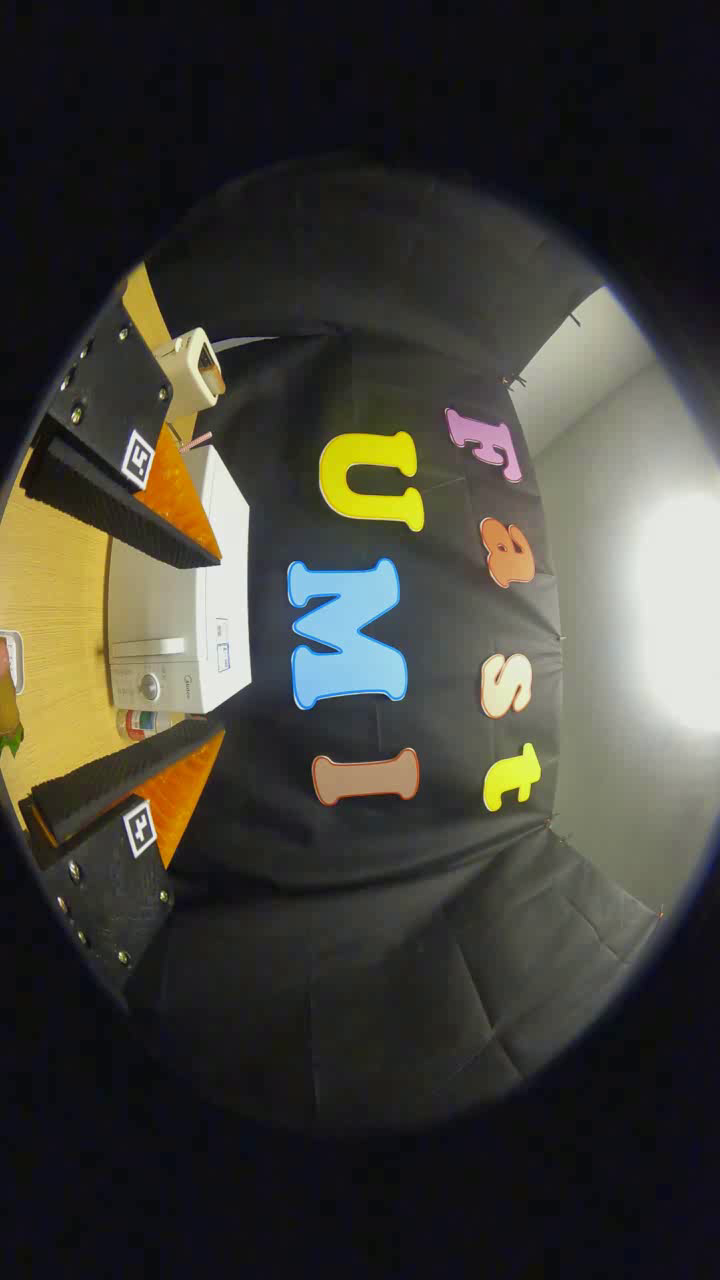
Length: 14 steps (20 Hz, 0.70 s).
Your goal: Open the microwave, put the food inside, and close the microwave door.
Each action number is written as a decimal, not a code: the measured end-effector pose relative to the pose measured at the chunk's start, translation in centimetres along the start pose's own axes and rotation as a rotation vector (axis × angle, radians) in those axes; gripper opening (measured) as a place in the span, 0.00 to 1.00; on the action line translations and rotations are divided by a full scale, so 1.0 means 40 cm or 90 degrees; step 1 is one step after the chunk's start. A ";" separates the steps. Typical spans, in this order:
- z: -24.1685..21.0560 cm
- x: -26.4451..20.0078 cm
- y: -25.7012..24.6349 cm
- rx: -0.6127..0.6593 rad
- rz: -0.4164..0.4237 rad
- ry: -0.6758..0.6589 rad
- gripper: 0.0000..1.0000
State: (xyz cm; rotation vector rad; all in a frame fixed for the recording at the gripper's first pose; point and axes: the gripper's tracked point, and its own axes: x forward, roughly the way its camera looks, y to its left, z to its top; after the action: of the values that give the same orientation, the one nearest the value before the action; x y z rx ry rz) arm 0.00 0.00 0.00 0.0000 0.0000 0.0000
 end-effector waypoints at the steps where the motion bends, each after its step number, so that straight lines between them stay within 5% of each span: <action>1: 0.002 0.001 0.004 -0.003 0.002 0.000 0.97; 14: -0.009 -0.002 0.011 -0.003 0.001 0.000 0.97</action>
State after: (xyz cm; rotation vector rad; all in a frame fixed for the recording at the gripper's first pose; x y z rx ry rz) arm -0.10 0.42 -0.34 -0.0042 0.0005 0.0016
